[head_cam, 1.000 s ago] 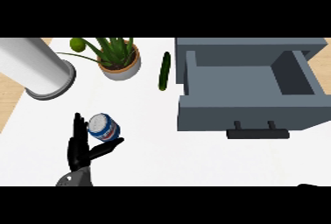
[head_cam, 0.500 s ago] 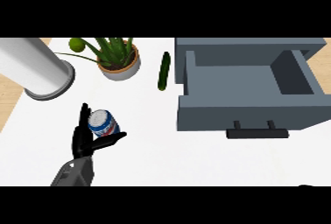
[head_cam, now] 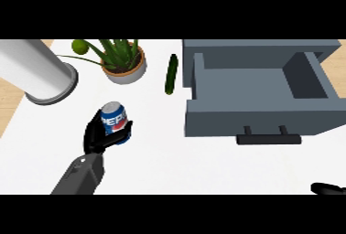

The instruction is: Pick up the can, place it into the drawer and close the drawer

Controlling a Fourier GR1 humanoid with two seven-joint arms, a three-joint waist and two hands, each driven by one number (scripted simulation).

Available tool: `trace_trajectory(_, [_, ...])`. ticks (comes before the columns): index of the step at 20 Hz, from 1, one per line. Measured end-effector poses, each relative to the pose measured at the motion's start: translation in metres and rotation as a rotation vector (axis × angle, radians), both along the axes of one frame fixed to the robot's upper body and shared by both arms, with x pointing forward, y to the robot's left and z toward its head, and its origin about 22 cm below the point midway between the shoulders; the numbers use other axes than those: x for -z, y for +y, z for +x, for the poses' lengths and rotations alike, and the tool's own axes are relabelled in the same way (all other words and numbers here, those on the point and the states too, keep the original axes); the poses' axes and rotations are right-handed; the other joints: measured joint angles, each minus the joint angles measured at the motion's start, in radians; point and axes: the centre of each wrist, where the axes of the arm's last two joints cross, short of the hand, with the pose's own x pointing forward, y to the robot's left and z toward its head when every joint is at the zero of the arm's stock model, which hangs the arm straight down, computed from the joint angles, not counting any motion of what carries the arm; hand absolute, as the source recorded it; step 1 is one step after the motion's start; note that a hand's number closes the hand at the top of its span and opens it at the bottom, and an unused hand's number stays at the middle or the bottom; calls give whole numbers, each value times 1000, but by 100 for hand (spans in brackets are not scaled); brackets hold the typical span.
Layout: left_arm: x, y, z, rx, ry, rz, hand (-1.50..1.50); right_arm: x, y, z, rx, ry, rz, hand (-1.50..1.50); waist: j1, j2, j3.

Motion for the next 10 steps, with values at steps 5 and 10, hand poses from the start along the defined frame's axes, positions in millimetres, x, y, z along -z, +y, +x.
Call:
trace_trajectory(5, [-5,-5,8,54,-42,-12,150,7,3,-3,0,-4,-3,-150,0,0,0])
trace_trajectory(10, [-14,-16,26,139,-70,-23,150,8,-1,-1,4,-5,-3,-150,-5,2,0])
